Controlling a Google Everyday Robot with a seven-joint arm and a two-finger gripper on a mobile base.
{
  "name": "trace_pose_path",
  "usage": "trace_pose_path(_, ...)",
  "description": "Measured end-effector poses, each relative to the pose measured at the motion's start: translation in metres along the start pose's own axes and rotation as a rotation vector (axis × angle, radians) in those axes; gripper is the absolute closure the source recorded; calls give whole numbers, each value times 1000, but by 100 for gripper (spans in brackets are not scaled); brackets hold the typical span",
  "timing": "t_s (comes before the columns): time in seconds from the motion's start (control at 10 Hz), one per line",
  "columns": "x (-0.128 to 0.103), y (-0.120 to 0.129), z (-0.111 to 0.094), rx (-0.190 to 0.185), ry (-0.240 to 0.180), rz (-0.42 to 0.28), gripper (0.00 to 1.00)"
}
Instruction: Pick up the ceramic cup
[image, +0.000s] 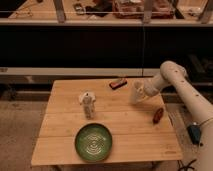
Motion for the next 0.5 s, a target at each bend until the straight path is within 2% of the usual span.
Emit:
trace_pose_path(0.1,-12,-6,-19,0,45,-77,100)
trace_pose_path(0.3,-32,-13,-45,-10,121,-178,100)
trace_pose_path(0.4,-45,-13,-58,-20,137,-215,100)
trace_pose_path(0.5,-61,-10,-70,-31,136,-241,100)
